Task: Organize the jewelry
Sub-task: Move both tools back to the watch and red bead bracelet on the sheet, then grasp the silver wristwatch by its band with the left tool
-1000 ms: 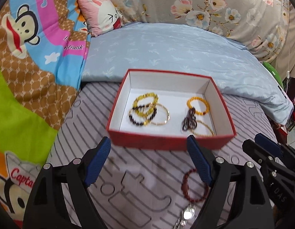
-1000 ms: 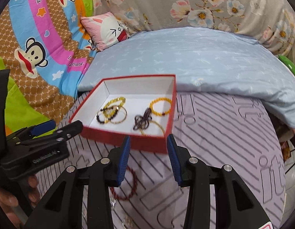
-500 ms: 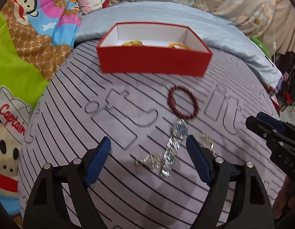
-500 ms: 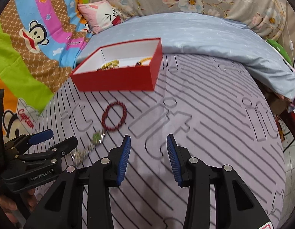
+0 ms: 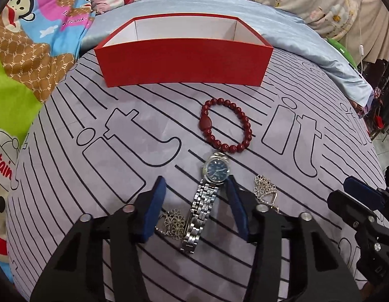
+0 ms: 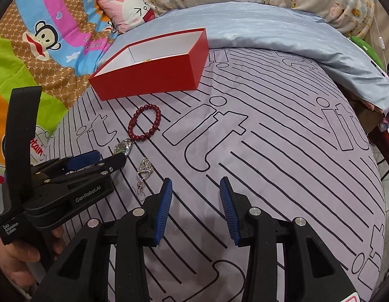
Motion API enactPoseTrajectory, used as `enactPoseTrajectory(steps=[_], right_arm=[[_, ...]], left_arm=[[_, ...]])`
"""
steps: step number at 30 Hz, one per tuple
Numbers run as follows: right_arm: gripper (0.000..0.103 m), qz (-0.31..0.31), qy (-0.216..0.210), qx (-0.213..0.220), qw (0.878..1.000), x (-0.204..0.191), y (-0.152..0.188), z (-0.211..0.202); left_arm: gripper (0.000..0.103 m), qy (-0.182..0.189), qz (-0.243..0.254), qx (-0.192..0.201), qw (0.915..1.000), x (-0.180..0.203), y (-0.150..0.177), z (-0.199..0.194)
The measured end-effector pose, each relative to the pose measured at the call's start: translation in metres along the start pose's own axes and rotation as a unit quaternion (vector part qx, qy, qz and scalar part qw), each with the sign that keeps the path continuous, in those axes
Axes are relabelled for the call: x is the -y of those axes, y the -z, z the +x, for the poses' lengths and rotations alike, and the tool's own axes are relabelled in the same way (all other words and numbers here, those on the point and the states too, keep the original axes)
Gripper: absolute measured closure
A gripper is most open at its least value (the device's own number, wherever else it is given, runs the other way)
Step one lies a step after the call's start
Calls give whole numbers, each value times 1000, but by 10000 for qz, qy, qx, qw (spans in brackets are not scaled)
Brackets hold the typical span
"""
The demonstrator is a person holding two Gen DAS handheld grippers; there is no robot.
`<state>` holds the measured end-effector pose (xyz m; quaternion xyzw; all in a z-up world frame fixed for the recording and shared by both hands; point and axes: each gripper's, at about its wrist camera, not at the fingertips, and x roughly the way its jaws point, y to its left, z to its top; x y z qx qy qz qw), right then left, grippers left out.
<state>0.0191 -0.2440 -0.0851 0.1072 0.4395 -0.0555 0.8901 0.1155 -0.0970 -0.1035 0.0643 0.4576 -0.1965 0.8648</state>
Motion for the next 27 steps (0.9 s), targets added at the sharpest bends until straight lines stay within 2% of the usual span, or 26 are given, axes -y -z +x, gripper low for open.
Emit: enactPoseTrajectory(steps=[1,3,4,8,9,11,17,22,23,25,26,27], right_arm=[[64,-2,-15,-9,10000,0,-1,1],[64,1,-29,-15,10000,0,-2,3],[64,3,-42,-21,10000,-1,-3,4],[64,-4,-79,-28,10000,-3,-5,6],[64,-14,-86,-27,10000,-4,-6,6],[64,-43,-111,-29,9999,-6,-7,7],[64,-98,-205,-38,9997,-14,-12,12],[64,-121,-223,-12,9997,-17,-13,11],[64,-110,-215,-15,9997,-17,-13,10],[64,-88,-209,-28,9997,-15,-12,11],[64,-74,-206,-32,9998,-14,-12,11],[64,-57,-204,-38,9998,-13,-12,11]], left_arm=[[66,43,14,-3,10000,1,-1,0],[81,144,22,-28,9999,1,-2,1],[84,200,22,-41,9998,1,-3,1],[88,347,-58,-85,9993,-2,-4,0],[94,364,-89,-73,9993,-3,-5,-2],[98,469,-140,-23,9988,-5,-6,-8],[102,512,-193,85,9985,-12,-9,-22],[101,505,-308,-28,9982,-19,-6,-14],[100,556,-363,-78,9978,-21,-5,-13],[78,559,-474,-119,9972,-22,-3,-11],[56,531,-482,-90,9974,-21,-2,-12],[52,459,-460,-28,9979,-19,-1,-13]])
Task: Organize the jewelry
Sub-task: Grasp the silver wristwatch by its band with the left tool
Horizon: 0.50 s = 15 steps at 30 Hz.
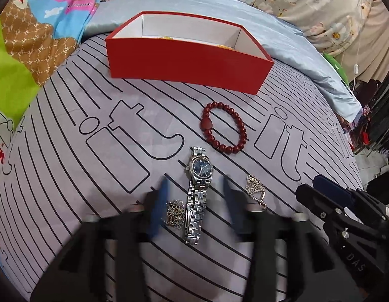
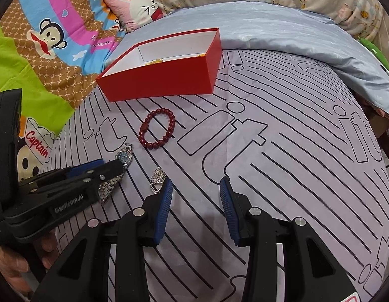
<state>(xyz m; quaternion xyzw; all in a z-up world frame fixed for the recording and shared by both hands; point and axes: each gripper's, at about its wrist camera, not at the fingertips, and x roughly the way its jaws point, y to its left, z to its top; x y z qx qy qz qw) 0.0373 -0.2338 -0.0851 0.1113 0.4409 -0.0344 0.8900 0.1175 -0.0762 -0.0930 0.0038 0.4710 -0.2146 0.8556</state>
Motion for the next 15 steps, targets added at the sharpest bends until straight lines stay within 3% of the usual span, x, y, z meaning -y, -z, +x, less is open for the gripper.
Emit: enactPoseTrajectory(steps=[4,10,12,15], right_arm=[[64,19,8,-9,10000,3,0,2],[64,44,13,-25,10000,6,0,4],[64,42,10,-26,10000,7,0,5],[64,44,-11,-28,10000,7,-2,7]], left_arm=[[53,-179,202,2,9996,12,-3,9],[68,-609,413,90,9973,20,-5,21],[78,-657,473,117,9966,22,-5,21],[78,-625,492,117,9968,22,-5,21]])
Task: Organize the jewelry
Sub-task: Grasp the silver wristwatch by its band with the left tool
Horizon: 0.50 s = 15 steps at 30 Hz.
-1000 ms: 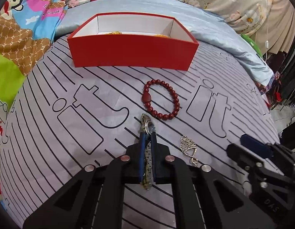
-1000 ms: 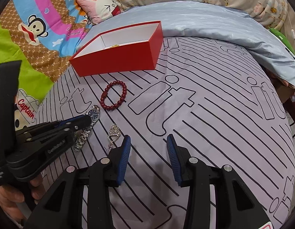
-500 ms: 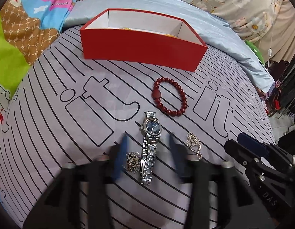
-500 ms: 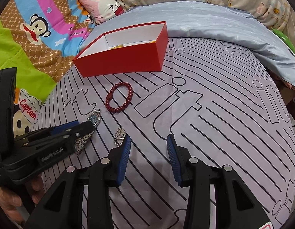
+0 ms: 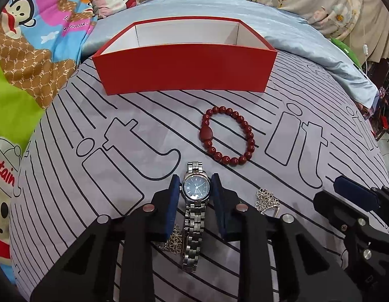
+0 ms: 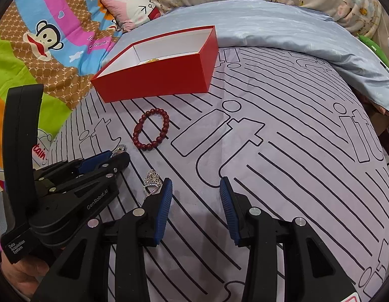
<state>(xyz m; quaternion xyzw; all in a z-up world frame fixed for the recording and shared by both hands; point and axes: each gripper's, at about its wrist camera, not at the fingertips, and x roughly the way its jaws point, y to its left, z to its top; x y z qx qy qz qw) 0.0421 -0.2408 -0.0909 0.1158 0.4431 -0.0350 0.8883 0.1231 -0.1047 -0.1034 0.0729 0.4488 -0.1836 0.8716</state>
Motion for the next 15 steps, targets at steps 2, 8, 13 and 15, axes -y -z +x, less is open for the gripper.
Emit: enactPoseTrajectory(steps=[2,8,13,15], right_arm=[[64,-14,-3,-2,10000,-1,-1,2],[64,-155,-107,9,9998,-14,-11,8],[64,-316,-265,-31,9991,-35,-24,23],[64,-397,-293,-36,9988,-43,-29,29]], left_arm=[[78,83,-32,-31,10000,-2,0,-1],[78,359,-310,22,9989,-16,-2,-19],[78,411,-479,184,9978,-32,-8,-38],[78,428,-576,241,9971,-41,-10,-44]])
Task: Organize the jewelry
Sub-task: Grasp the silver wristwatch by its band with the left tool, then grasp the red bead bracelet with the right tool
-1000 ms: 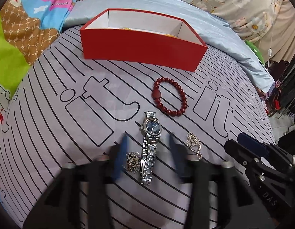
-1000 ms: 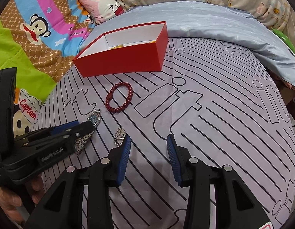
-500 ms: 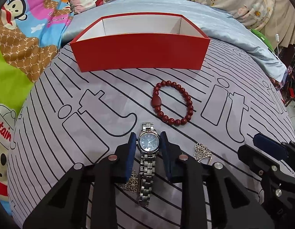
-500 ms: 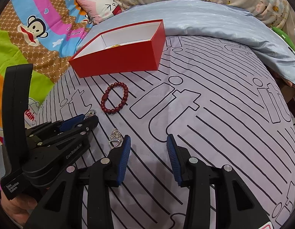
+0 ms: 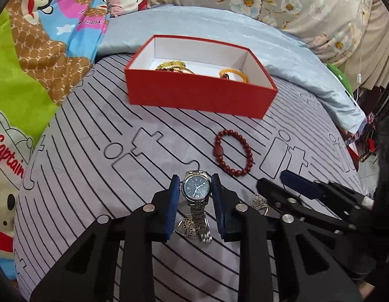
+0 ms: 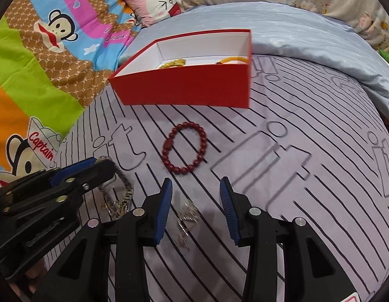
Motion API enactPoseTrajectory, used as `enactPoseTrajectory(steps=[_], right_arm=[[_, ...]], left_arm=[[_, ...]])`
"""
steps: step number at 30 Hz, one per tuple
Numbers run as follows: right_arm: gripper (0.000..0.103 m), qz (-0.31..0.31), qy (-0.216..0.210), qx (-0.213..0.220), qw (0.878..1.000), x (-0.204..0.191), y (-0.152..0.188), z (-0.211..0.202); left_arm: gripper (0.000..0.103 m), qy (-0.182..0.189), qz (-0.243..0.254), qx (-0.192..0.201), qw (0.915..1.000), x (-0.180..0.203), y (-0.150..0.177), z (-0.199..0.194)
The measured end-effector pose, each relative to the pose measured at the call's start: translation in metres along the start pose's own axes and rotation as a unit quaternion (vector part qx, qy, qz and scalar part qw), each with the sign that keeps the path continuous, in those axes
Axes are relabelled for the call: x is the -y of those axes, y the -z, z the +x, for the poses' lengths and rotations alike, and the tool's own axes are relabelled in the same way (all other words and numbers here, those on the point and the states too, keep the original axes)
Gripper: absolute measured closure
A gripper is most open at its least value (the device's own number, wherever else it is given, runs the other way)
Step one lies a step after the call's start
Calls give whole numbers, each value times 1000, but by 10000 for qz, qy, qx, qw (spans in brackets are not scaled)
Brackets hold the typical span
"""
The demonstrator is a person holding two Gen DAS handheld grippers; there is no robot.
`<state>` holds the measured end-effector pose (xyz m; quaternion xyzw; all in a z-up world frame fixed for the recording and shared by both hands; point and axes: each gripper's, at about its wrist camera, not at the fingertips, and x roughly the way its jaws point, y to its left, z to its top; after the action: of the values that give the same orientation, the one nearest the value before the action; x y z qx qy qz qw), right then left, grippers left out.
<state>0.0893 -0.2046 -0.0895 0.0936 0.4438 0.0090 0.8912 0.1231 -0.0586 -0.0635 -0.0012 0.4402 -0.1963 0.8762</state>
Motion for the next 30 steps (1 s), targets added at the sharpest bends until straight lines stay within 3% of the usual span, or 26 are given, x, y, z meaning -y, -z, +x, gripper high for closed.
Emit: enactPoseTrajectory(steps=[10,19,30], right_arm=[[69,43,110,-20,9999,-1,-29,31],[95,-214,352,-90,9991,-1,-33,49],[96,-118,83,293,9995,-1,-44,8]], left_arm=[[78,-16,-247,125,9996,-29,-12,-10],[78,-1,-332,90,9994,-36,-16,-4],[78,64,-290,240,9993,-27,-24,-23]])
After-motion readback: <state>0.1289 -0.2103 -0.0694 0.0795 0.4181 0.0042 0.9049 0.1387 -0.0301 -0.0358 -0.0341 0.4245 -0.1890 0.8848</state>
